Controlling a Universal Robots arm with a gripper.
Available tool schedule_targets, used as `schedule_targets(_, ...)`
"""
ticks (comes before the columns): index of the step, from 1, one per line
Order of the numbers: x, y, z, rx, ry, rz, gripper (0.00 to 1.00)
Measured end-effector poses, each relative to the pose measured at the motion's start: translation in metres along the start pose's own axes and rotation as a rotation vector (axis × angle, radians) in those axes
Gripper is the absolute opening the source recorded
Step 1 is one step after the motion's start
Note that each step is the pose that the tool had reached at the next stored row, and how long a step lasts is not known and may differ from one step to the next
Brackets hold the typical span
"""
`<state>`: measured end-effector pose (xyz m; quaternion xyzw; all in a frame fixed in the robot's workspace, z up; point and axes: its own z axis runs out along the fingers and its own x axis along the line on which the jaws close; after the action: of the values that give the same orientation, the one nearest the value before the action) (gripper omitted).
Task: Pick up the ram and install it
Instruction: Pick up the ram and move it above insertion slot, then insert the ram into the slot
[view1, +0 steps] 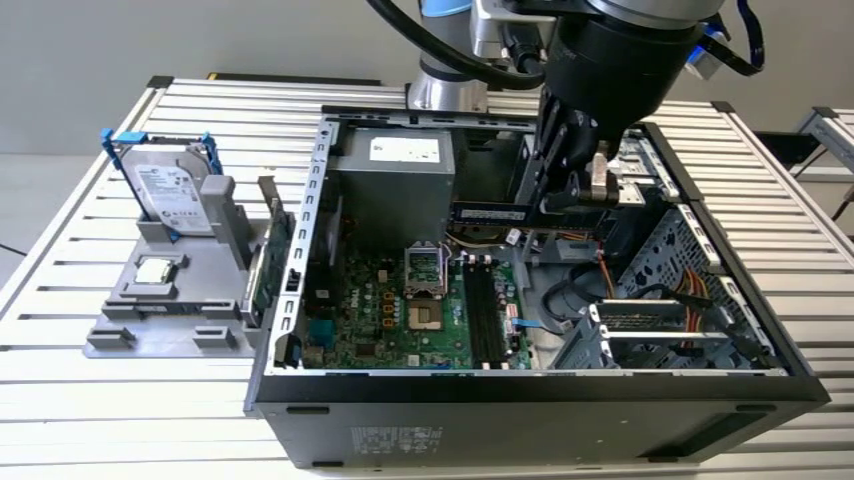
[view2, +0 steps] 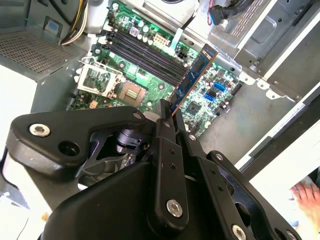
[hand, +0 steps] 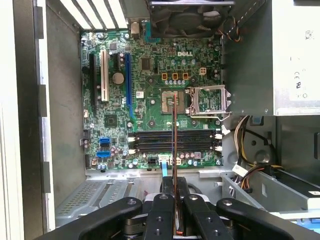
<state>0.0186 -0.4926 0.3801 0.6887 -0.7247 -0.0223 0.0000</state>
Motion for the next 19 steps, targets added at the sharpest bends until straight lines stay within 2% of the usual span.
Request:
schedule_targets(9,-0.0034,0.0023,0.0002,-0.0001,-0.0001,0.000,0.00)
schedule_targets(19,-0.0159,0.0060,0.0007,0.0000,0.0000,0.000,0.00)
